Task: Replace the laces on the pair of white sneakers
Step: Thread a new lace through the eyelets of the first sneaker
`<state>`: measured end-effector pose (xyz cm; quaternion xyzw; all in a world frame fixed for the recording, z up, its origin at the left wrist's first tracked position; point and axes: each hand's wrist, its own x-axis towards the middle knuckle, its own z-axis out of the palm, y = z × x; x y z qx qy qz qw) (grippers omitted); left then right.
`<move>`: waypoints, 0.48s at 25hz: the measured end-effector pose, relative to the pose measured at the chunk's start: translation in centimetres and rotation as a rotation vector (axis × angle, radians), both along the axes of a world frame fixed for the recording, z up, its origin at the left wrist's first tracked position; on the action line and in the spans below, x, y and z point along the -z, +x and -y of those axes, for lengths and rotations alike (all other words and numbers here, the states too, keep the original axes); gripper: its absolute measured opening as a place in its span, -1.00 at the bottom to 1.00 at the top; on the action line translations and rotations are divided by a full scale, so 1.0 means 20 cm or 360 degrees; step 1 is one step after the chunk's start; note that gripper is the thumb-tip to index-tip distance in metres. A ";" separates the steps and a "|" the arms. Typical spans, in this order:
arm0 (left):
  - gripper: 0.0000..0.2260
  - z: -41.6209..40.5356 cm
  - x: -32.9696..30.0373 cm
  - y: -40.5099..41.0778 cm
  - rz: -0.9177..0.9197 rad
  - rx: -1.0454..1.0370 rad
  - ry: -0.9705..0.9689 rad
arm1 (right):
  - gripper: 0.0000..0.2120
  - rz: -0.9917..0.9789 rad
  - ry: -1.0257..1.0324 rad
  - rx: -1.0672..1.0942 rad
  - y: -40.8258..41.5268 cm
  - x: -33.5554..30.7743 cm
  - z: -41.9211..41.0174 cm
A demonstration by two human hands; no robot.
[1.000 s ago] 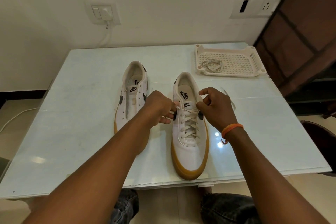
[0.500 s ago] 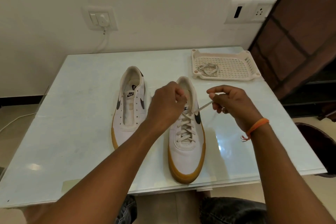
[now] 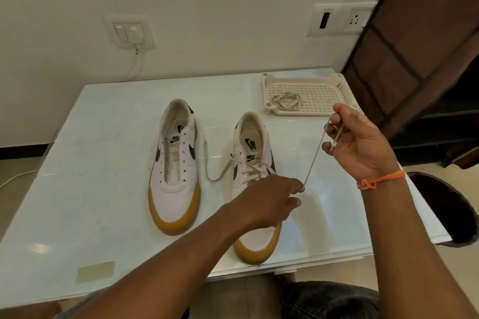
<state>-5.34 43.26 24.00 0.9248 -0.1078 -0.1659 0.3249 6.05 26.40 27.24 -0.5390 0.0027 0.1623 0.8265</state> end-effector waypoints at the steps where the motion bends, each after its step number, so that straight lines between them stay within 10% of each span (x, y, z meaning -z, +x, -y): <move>1: -0.66 0.00 0.00 0.00 -0.0016 0.0019 0.0046 | -0.84 -0.0020 -0.0022 -0.0007 0.00 0.01 0.00; 12: -0.60 0.01 0.03 0.01 -0.0101 0.0203 0.0284 | -0.72 0.0068 -0.0260 -0.0041 -0.03 0.05 -0.11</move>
